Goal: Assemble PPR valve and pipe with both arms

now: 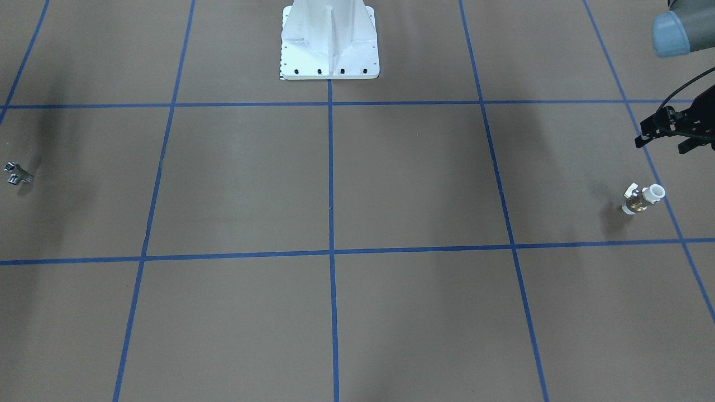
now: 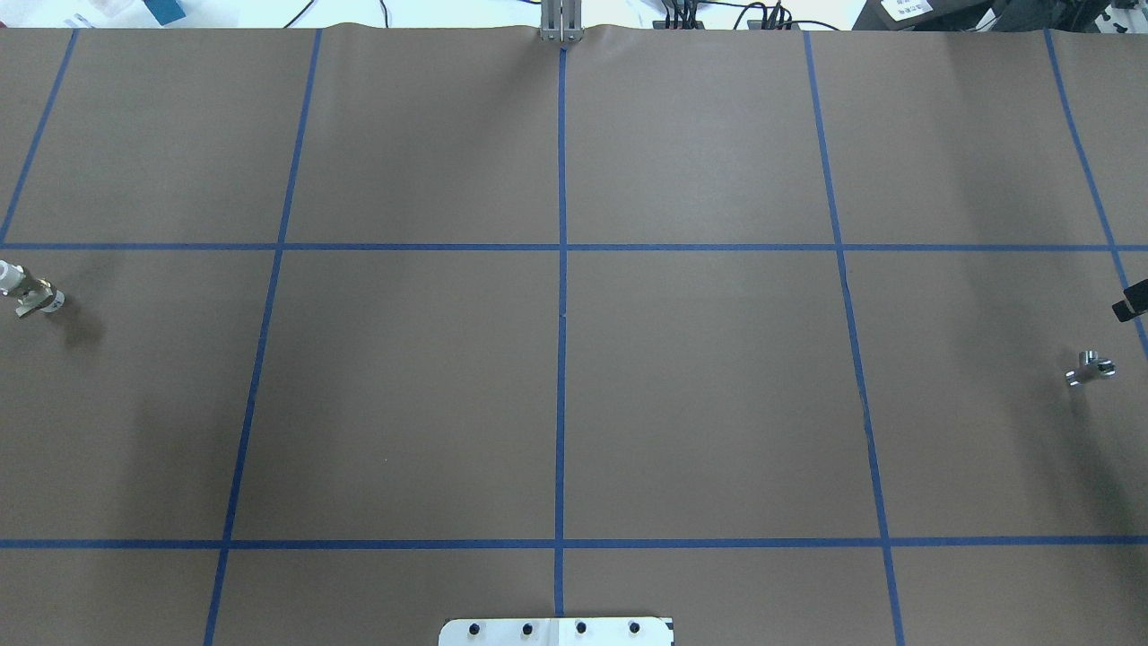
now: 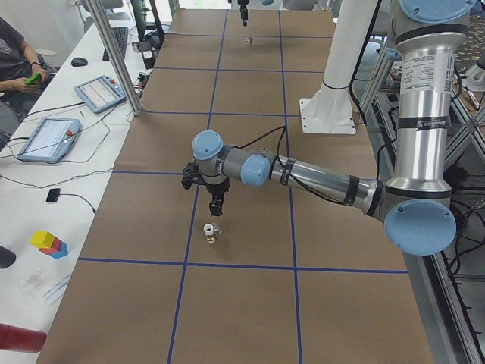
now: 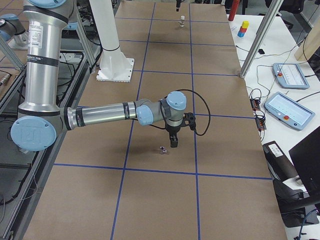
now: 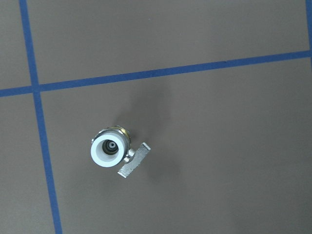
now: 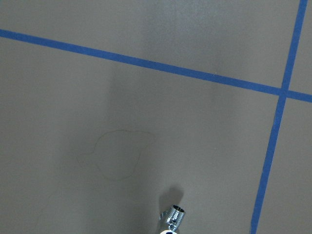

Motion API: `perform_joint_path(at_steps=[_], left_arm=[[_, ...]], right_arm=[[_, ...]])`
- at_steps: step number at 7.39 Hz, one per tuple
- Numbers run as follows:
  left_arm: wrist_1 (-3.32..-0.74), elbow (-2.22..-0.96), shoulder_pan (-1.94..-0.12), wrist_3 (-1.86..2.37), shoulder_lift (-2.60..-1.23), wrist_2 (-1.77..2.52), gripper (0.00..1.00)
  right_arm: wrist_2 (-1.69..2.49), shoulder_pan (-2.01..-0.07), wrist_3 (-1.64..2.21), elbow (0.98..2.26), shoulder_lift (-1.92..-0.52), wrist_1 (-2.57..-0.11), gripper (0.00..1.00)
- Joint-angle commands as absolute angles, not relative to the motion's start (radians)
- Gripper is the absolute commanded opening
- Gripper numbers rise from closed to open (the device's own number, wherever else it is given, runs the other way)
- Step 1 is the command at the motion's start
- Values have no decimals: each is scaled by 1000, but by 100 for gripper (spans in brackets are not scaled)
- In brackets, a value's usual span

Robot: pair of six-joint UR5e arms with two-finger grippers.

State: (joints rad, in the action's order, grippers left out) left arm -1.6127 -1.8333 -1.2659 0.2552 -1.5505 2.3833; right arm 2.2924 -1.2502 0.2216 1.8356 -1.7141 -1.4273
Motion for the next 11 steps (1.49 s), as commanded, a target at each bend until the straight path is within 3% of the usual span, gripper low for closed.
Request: perform_joint_path(at_steps=[1,3,5,7,11], left_arm=[[-1615,-1824,-1241,255,-1566,2329,100],[-1634,-1807,-1226,235,-1565,2263,99],[-1797,-1668,-1227,209,-1566,2263,99],[-1829,-1618,-1226,212,-1575,2264,99],[-1830,-1524,-1226,209,-1658,2266,87]], right_arm=[[2290,-1232,309,1822,-1752,-1349,100],[2287,-1213,354,1796,-1752,-1302,100],[2287,-1209,354,1773,-1738,-1298,100],[2287,-1209,354,1773,-1738,-1298,100],[2287,-1209,354,1758,-1740,-1244,100]])
